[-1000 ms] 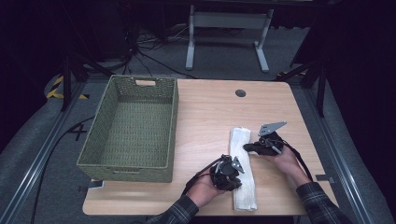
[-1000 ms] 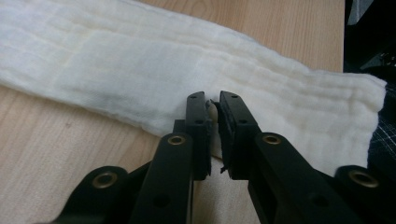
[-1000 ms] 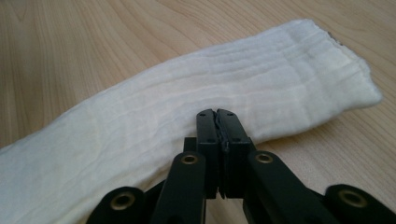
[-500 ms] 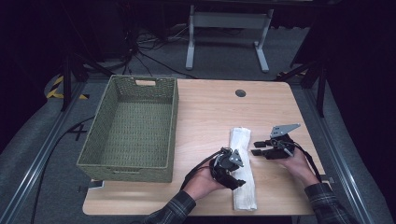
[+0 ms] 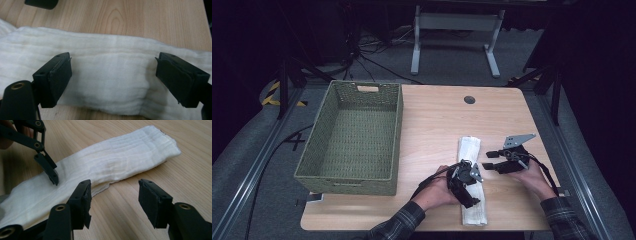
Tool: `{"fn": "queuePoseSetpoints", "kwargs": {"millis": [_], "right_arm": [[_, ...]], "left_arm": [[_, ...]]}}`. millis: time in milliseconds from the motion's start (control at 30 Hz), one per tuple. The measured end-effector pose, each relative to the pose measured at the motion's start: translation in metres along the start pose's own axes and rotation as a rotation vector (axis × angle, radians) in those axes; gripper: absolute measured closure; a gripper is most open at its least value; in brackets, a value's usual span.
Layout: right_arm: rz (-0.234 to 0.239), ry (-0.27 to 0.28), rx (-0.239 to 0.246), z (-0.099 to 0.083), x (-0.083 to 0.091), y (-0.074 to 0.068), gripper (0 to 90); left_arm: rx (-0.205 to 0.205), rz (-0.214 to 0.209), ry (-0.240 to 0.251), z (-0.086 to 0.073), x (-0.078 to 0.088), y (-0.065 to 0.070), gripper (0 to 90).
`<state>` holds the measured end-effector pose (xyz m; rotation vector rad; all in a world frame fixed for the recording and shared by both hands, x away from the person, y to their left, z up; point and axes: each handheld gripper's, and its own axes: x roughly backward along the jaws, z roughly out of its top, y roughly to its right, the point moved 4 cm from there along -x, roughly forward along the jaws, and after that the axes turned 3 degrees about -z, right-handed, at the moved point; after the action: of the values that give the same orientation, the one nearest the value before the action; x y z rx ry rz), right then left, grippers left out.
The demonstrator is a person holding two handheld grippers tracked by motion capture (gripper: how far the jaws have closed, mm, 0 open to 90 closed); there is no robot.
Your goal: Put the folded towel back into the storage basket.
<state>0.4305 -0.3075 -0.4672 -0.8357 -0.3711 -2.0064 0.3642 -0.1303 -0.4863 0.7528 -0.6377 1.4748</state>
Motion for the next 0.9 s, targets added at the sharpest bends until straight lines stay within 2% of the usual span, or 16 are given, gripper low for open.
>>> {"fn": "queuePoseSetpoints", "kwargs": {"millis": [100, 133, 333, 433, 533, 700, 900], "right_arm": [[0.001, -0.001, 0.001, 0.0, 0.0, 0.0, 43.9], [-0.002, 0.001, 0.001, 0.0, 0.0, 0.0, 43.9], [-0.004, 0.006, 0.003, 0.001, 0.0, 0.0, 43.8], [0.002, 0.007, 0.001, 0.001, 0.0, 0.0, 43.8], [0.004, 0.009, 0.008, 0.001, 0.0, -0.001, 43.8], [0.007, 0.007, 0.009, 0.001, 0.0, -0.001, 43.6], [0.009, 0.009, 0.015, 0.002, 0.0, -0.002, 43.6]], "left_arm": [[0.006, 0.004, -0.016, -0.002, -0.005, 0.003, 10.2], [-0.003, 0.015, -0.014, -0.002, -0.006, 0.004, 10.2], [-0.016, 0.012, -0.015, -0.003, -0.005, 0.003, 12.5], [-0.012, 0.008, -0.018, -0.003, -0.001, 0.005, 21.8], [-0.02, 0.01, -0.012, -0.003, 0.001, 0.006, 33.7], [-0.009, 0.018, -0.011, -0.003, 0.004, 0.007, 54.2], [0.013, 0.028, -0.004, -0.005, 0.006, 0.004, 66.7]]}}
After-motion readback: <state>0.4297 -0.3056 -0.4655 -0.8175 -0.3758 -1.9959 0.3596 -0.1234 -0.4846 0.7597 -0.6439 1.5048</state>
